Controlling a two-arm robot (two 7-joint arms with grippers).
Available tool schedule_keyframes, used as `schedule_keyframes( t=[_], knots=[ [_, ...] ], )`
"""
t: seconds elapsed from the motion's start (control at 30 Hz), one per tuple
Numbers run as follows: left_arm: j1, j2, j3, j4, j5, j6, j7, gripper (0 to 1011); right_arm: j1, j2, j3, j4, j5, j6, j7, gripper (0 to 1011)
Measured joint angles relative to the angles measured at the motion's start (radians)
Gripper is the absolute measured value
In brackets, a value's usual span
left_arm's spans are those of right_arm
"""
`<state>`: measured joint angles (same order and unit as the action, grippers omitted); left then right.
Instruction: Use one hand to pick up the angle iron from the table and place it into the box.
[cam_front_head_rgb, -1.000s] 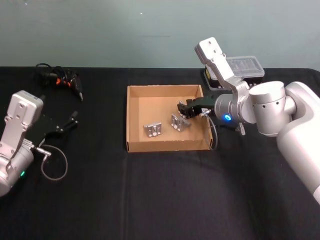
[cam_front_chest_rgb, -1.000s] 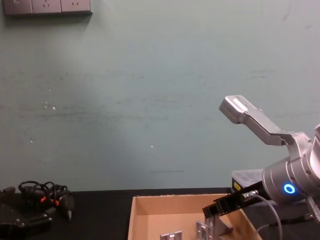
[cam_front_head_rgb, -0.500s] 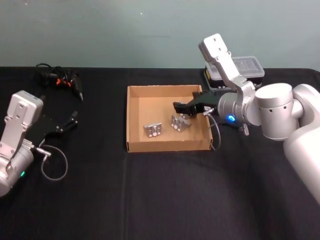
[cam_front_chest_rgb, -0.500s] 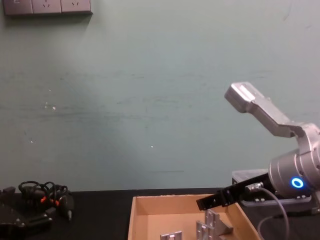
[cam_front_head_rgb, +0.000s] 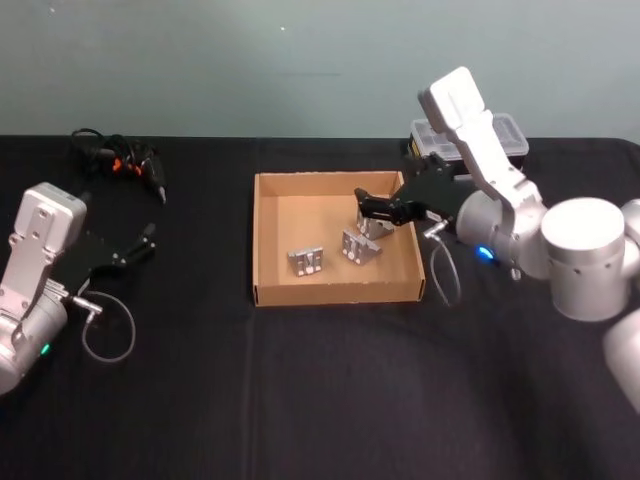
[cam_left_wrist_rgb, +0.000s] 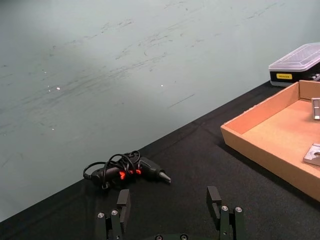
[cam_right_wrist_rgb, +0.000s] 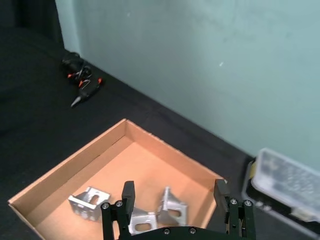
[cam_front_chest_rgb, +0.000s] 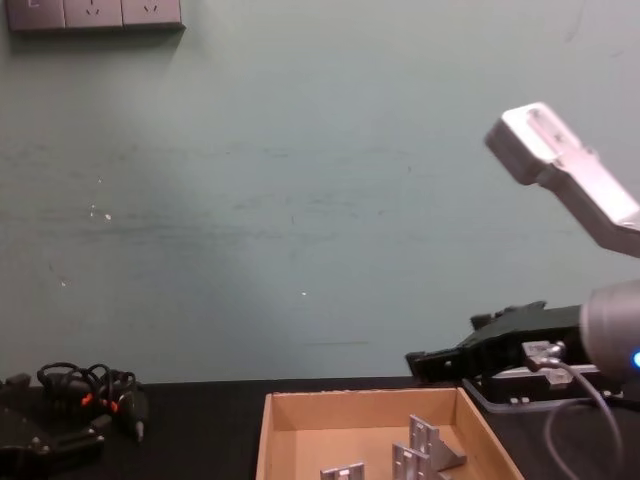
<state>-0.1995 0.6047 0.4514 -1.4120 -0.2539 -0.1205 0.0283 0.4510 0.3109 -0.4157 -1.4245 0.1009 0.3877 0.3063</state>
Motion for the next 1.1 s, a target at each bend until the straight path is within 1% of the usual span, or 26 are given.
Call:
schedule_keyframes(
  t=[0.07,0.1,0.17,0.2,0.3,0.37,0.4,0.5,0.6,0.7,0.93,1.1],
  knots=[
    [0.000,0.000,0.000,0.000,0.000,0.000,0.000,1000,-0.019,0.011,0.003,-0.020,-0.017,-0.032,-0.012,1004],
    [0.000,0.000,0.000,0.000,0.000,0.000,0.000,1000,-0.040,0.023,0.006,-0.040,-0.034,-0.063,-0.025,1004],
    [0.000,0.000,0.000,0.000,0.000,0.000,0.000,1000,-0.057,0.034,0.010,-0.057,-0.049,-0.092,-0.037,1004],
    [0.000,0.000,0.000,0.000,0.000,0.000,0.000,1000,-0.078,0.045,0.013,-0.075,-0.065,-0.122,-0.049,1004],
    [0.000,0.000,0.000,0.000,0.000,0.000,0.000,1000,-0.107,0.062,0.019,-0.100,-0.090,-0.162,-0.068,1004],
    [0.000,0.000,0.000,0.000,0.000,0.000,0.000,1000,-0.148,0.082,0.031,-0.133,-0.116,-0.206,-0.090,1004],
    [0.000,0.000,0.000,0.000,0.000,0.000,0.000,1000,-0.148,0.082,0.031,-0.133,-0.116,-0.206,-0.090,1004],
    [0.000,0.000,0.000,0.000,0.000,0.000,0.000,1000,-0.198,0.101,0.051,-0.170,-0.135,-0.247,-0.113,1004],
    [0.000,0.000,0.000,0.000,0.000,0.000,0.000,1000,-0.225,0.108,0.065,-0.187,-0.142,-0.269,-0.121,1004],
    [0.000,0.000,0.000,0.000,0.000,0.000,0.000,1000,-0.260,0.115,0.089,-0.205,-0.146,-0.297,-0.130,1004],
    [0.000,0.000,0.000,0.000,0.000,0.000,0.000,1000,-0.304,0.119,0.118,-0.207,-0.148,-0.349,-0.133,1004],
    [0.000,0.000,0.000,0.000,0.000,0.000,0.000,1000,-0.304,0.119,0.117,-0.206,-0.148,-0.350,-0.133,1004]
  ],
)
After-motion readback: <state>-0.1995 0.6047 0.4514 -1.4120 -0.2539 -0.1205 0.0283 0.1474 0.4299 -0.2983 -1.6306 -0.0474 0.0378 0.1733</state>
